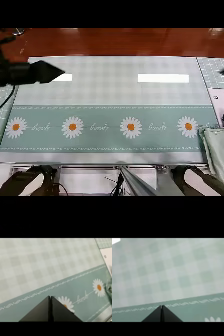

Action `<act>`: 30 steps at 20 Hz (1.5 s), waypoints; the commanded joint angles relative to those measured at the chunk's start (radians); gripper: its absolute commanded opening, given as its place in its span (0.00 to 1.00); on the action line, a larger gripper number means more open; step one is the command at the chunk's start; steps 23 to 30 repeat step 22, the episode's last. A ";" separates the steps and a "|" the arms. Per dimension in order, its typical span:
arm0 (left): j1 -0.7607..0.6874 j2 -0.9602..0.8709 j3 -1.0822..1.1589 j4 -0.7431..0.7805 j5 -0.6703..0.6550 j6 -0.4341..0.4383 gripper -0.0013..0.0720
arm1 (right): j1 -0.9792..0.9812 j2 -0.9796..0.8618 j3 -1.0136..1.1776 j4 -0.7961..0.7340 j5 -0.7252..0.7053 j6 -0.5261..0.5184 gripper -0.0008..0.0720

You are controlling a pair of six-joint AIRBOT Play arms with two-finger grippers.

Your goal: Fold the shirts.

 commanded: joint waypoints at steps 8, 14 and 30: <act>-0.188 -0.219 -0.080 0.504 0.126 -0.312 0.06 | 0.546 -0.190 -0.224 -0.489 -0.109 0.314 0.03; -0.156 -0.219 -0.080 0.504 0.122 -0.312 0.06 | 0.546 -0.183 -0.224 -0.494 -0.091 0.312 0.03; -0.156 -0.219 -0.080 0.504 0.122 -0.313 0.06 | 0.546 -0.183 -0.224 -0.494 -0.091 0.312 0.03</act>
